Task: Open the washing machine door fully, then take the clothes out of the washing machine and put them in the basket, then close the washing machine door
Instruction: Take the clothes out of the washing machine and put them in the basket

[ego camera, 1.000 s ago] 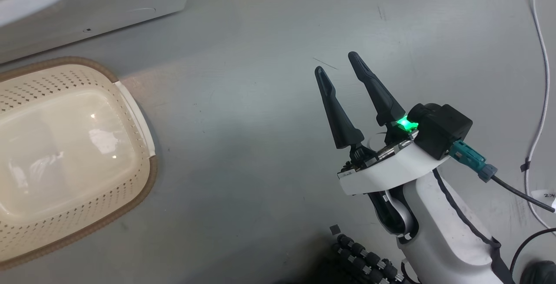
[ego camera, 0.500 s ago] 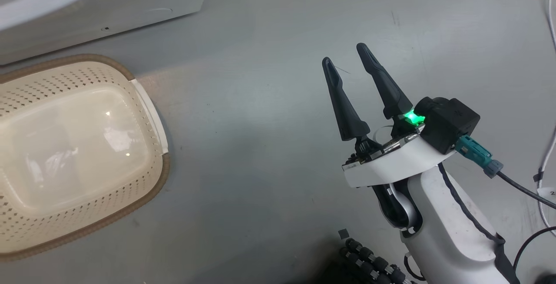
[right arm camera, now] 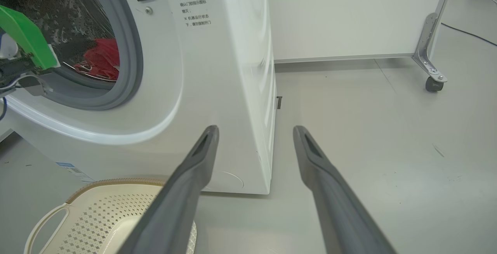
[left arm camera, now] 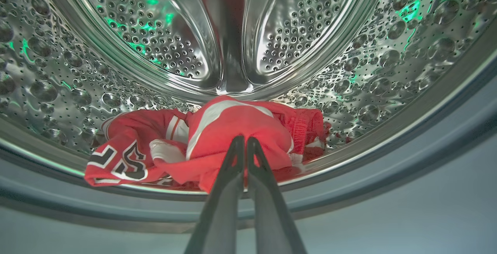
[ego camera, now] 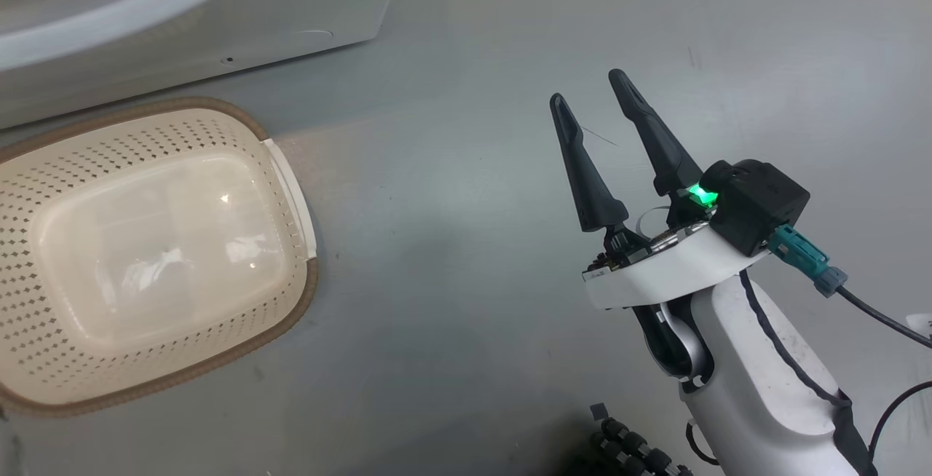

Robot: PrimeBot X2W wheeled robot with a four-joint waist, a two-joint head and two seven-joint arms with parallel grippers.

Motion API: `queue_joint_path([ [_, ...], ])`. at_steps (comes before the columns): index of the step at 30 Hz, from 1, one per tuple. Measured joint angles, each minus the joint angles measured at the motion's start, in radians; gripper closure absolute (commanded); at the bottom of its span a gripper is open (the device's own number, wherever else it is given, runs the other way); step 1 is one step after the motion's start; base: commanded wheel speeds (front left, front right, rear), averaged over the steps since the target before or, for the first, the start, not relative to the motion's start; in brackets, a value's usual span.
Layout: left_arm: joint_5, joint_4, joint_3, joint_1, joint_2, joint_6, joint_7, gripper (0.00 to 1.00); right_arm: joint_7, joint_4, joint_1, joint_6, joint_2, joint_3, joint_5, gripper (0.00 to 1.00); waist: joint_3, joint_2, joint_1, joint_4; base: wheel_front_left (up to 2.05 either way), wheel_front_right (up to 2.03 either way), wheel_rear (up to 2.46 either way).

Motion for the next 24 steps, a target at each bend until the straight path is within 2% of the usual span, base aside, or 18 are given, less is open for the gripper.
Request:
queue_joint_path([
  [5, 0.0, -0.042, -0.01, 0.053, -0.057, 0.003, -0.093, 1.0, 0.0, 0.007, 0.0, -0.009, -0.001, -0.027, -0.017, 0.0, -0.019, 0.0, 0.0, 0.028, 0.0, 0.0, 0.0],
  [14, 0.027, -0.126, -0.018, 0.16, -0.089, 0.026, -0.256, 1.0, 0.0, 0.027, 0.009, -0.009, -0.001, -0.037, -0.032, 0.0, -0.078, 0.0, 0.0, 0.069, 0.0, 0.0, 0.0],
  [24, 0.046, -0.202, -0.032, 0.255, -0.139, 0.049, -0.328, 1.0, 0.0, 0.054, 0.055, -0.008, -0.001, -0.057, -0.056, 0.0, -0.162, 0.0, 0.0, 0.101, 0.0, 0.0, 0.0],
])
